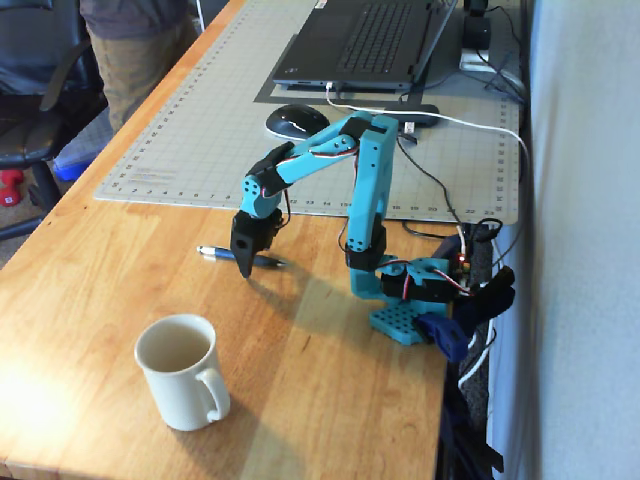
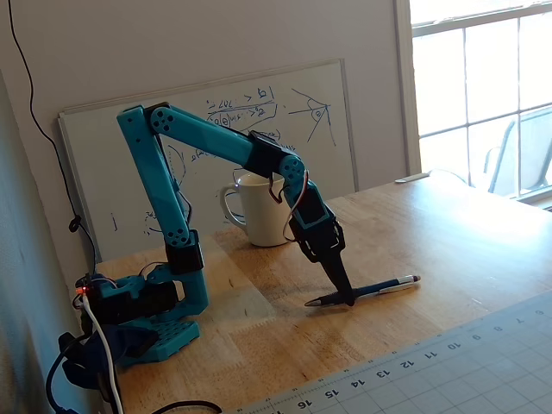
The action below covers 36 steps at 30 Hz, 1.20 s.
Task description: Grasp a pen and put it in a mug.
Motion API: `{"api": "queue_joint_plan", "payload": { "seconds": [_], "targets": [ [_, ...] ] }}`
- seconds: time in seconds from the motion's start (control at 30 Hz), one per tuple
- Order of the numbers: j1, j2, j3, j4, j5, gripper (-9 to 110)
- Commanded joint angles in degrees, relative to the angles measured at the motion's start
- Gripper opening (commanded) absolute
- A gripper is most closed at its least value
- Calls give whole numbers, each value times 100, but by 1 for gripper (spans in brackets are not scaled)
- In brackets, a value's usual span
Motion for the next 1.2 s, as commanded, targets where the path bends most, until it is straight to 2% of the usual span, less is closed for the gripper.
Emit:
{"api": "queue_joint_plan", "payload": {
  "seconds": [0.0,0.13,0.4,0.6,0.83,1.17],
  "targets": [
    [53,-79,-448,-88,53,29],
    [53,-141,-431,-88,62,27],
    [53,-132,-448,-88,44,10],
    [18,220,-439,-88,-26,2],
    [-97,1213,-360,-88,-35,1],
    [-1230,3015,-343,-88,-334,1]
  ]
}}
